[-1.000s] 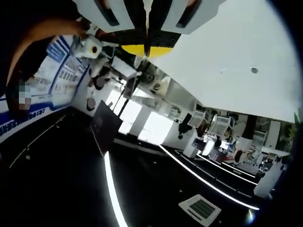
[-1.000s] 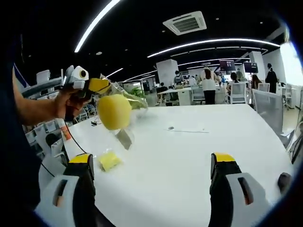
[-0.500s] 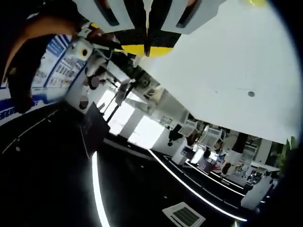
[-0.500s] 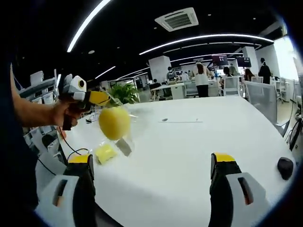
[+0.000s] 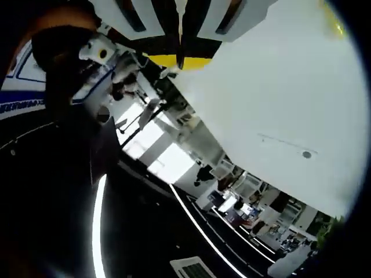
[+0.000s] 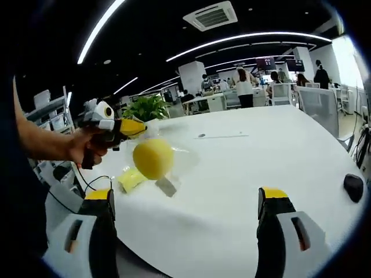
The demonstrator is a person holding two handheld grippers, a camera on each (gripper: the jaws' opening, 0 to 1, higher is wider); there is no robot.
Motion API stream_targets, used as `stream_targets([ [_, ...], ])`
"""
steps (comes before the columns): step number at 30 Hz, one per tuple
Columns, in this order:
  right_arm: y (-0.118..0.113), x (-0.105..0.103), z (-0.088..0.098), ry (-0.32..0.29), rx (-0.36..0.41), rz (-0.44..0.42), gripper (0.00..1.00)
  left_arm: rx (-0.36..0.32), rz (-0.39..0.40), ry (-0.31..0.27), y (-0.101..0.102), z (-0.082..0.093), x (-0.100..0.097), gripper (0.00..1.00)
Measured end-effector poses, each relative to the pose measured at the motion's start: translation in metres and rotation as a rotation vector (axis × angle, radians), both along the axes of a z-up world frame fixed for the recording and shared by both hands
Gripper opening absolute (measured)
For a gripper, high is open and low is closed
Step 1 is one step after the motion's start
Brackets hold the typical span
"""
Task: Compare the silicone blocks by pressing each to a similar depth, holding the contact briefly, and releasing to observe deformation and rebound differences across the visible hardness samples.
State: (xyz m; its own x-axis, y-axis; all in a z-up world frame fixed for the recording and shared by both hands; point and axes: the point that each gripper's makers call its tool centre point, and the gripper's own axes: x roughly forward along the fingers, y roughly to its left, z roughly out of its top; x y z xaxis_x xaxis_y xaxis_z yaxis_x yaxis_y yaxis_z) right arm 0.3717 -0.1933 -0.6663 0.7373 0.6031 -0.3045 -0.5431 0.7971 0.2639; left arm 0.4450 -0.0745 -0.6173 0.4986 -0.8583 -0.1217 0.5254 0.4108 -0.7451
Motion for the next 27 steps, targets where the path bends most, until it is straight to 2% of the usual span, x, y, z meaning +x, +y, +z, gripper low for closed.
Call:
stream_targets([
  [2, 0.0, -0.001, 0.0, 0.005, 0.004, -0.005, 0.96, -0.026, -0.003, 0.052, -0.004, -0.006, 0.0, 0.0],
  [4, -0.001, -0.002, -0.002, 0.008, 0.003, -0.01, 0.96, -0.001, -0.01, 0.038, -0.009, -0.011, -0.002, 0.0],
  [10, -0.007, -0.004, -0.008, 0.026, 0.004, -0.027, 0.96, 0.015, 0.008, 0.06, -0.011, -0.029, 0.003, 0.0],
  [13, -0.01, -0.004, -0.01, 0.032, 0.0, -0.033, 0.96, 0.104, 0.007, 0.011, -0.009, -0.045, 0.008, 0.0],
  [14, -0.011, -0.004, -0.01, 0.034, 0.001, -0.037, 0.96, 0.099, 0.013, 0.02, -0.009, -0.046, 0.008, 0.0],
  [16, -0.013, -0.005, -0.013, 0.04, 0.005, -0.044, 0.96, 0.08, 0.033, 0.027, -0.003, -0.048, 0.014, 0.0],
  [17, -0.013, -0.006, -0.014, 0.044, 0.005, -0.045, 0.96, 0.113, 0.053, -0.002, 0.001, -0.051, 0.019, 0.0],
  [20, -0.013, -0.007, -0.021, 0.063, 0.005, -0.047, 0.96, 0.13, 0.093, 0.002, 0.01, -0.06, 0.029, 0.0],
  [23, -0.012, -0.008, -0.024, 0.078, 0.008, -0.049, 0.96, 0.117, 0.127, 0.034, 0.017, -0.068, 0.038, 0.0],
  [27, -0.011, -0.009, -0.026, 0.082, 0.0, -0.04, 0.96, 0.149, 0.167, 0.041, 0.024, -0.08, 0.044, 0.0],
])
